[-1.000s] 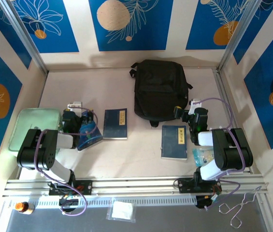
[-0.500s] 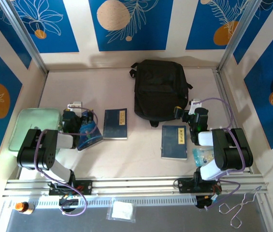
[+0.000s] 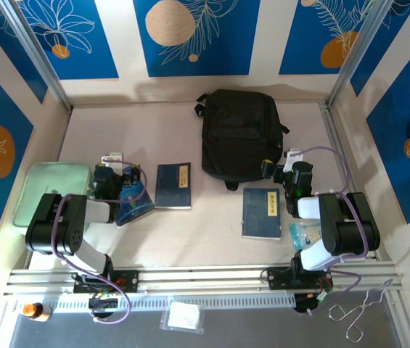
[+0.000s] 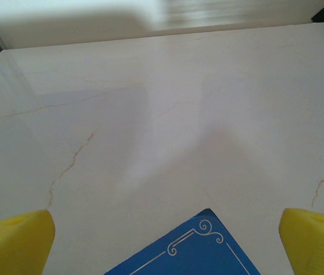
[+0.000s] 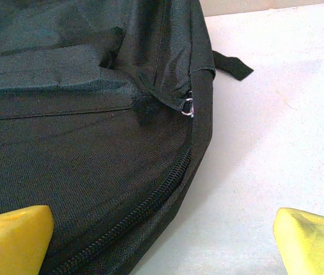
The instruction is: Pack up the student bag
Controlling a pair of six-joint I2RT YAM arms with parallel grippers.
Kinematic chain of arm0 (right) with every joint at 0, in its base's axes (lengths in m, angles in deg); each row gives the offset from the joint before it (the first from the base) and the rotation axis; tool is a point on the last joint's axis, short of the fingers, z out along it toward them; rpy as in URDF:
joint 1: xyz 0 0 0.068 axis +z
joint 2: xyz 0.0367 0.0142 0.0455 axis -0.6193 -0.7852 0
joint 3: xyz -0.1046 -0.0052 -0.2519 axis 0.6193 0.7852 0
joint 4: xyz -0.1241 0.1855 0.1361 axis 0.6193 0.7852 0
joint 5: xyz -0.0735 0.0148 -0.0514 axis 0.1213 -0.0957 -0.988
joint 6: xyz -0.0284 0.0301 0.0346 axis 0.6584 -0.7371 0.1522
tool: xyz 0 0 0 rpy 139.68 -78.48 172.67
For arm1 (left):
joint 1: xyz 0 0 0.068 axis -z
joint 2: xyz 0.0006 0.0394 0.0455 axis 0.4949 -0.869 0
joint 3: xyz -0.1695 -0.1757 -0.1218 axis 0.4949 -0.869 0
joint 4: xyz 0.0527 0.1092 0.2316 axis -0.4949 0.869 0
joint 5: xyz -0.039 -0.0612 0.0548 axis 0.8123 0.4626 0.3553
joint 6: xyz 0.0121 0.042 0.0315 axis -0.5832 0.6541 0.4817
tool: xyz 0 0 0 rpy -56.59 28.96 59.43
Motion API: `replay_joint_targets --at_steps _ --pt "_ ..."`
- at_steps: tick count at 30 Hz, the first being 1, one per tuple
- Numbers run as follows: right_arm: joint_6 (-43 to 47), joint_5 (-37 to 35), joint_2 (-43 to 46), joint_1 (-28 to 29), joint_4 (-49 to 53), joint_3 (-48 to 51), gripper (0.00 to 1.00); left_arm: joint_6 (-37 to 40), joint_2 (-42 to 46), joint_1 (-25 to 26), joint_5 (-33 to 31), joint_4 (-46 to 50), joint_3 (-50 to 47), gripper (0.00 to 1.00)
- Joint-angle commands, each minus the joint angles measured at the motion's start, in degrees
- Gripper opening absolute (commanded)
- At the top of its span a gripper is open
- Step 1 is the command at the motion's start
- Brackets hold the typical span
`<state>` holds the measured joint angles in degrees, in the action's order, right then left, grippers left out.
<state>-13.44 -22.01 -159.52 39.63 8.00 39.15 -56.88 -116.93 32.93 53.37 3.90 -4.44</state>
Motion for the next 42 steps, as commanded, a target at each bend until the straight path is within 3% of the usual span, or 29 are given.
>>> replay_joint_targets --at_steps 1,4,10,14,17,22,26,29,37,42 --pt "0.43 0.64 -0.15 -0.26 -0.76 -1.09 0.99 0.75 -0.02 0.34 -0.44 -1.36 -0.43 1.00" --pt "1.20 -0.08 2.83 0.46 4.17 -2.50 0.99 -0.09 2.19 0.34 -2.88 2.60 0.67 1.00" --pt "1.95 -4.91 12.50 4.33 19.73 -7.77 0.99 -0.12 11.06 0.38 -3.97 19.90 6.68 1.00" --pt "-7.46 -4.84 16.79 6.40 32.58 -13.85 0.99 -11.49 18.11 0.42 -5.63 34.92 13.30 0.95" --pt "-16.91 -3.04 16.36 7.40 44.41 -20.95 0.99 -19.53 19.93 0.42 -0.77 45.96 19.90 0.91" --pt "-25.15 7.59 9.30 7.71 55.34 -31.12 0.99 -29.26 18.46 1.09 11.54 53.03 26.31 0.93" --pt "-28.93 12.80 2.11 7.88 60.18 -37.72 0.95 -34.38 15.24 3.49 18.81 54.36 29.07 0.91" --pt "-30.60 12.03 -3.16 8.19 65.06 -42.36 0.92 -38.04 12.11 6.80 22.20 52.68 29.90 0.87" --pt "-34.56 11.40 -10.35 7.71 70.39 -44.85 0.91 -47.34 0.98 19.89 20.99 53.27 35.07 0.77" --pt "-37.66 15.94 -13.01 9.90 67.83 -42.42 0.89 -55.40 -5.67 26.90 21.15 47.76 36.44 0.72"
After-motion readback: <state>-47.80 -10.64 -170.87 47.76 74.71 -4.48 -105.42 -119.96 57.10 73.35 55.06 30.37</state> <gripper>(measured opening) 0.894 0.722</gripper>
